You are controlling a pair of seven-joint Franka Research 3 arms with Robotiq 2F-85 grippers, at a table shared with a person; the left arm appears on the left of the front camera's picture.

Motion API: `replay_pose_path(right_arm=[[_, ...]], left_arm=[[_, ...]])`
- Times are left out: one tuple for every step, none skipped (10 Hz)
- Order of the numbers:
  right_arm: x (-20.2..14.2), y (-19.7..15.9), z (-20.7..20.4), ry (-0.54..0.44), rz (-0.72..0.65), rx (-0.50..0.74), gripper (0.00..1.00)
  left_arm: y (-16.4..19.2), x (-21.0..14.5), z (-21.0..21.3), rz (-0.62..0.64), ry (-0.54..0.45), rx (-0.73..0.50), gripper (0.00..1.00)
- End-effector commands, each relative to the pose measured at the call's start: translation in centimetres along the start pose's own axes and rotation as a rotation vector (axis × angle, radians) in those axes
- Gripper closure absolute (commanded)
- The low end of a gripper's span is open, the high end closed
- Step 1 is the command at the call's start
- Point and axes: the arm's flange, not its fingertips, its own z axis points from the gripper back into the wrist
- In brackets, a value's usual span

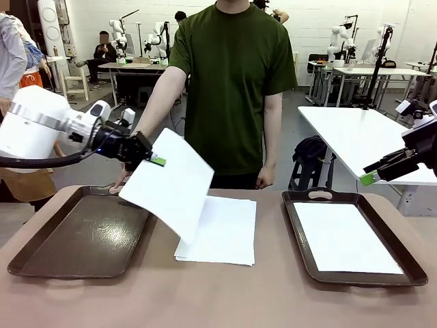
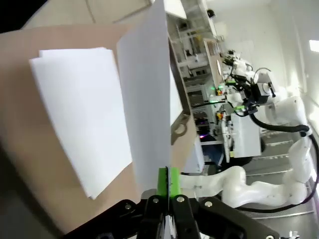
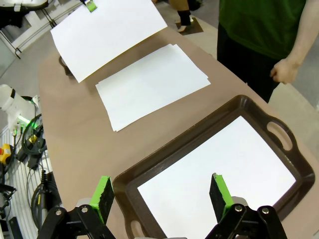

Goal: Sort the A4 documents.
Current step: Place the A4 Paper in the designated Handle tray.

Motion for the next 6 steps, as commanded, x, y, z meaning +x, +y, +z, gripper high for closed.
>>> replay_pose_path(right_arm=[[-0.1, 0.0, -0.1, 0.000, 0.005, -0.010, 0.00], [-0.1, 0.0, -0.1, 0.000, 0.005, -0.010, 0.00], [-0.1, 0.0, -0.1, 0.000, 0.005, -0.010, 0.00], [-0.1, 0.0, -0.1, 0.000, 0.005, -0.010, 0.00], [-0.1, 0.0, -0.1, 0.000, 0.005, -0.010, 0.00], [-0.1, 0.0, -0.1, 0.000, 0.005, -0.010, 0.00]], left_arm=[[1.5, -0.7, 1.0, -0.026, -0.022, 0.080, 0.99], [3.0, -0.4, 2.1, -0.033, -0.021, 0.132, 0.99], [4.4, 0.0, 3.3, -0.044, -0.017, 0.175, 0.99], [5.4, 0.2, 4.4, -0.039, -0.010, 0.201, 0.99], [6.2, -0.1, 5.4, -0.034, 0.021, 0.233, 0.99], [7.0, -0.3, 6.6, -0.013, 0.043, 0.286, 0.99]])
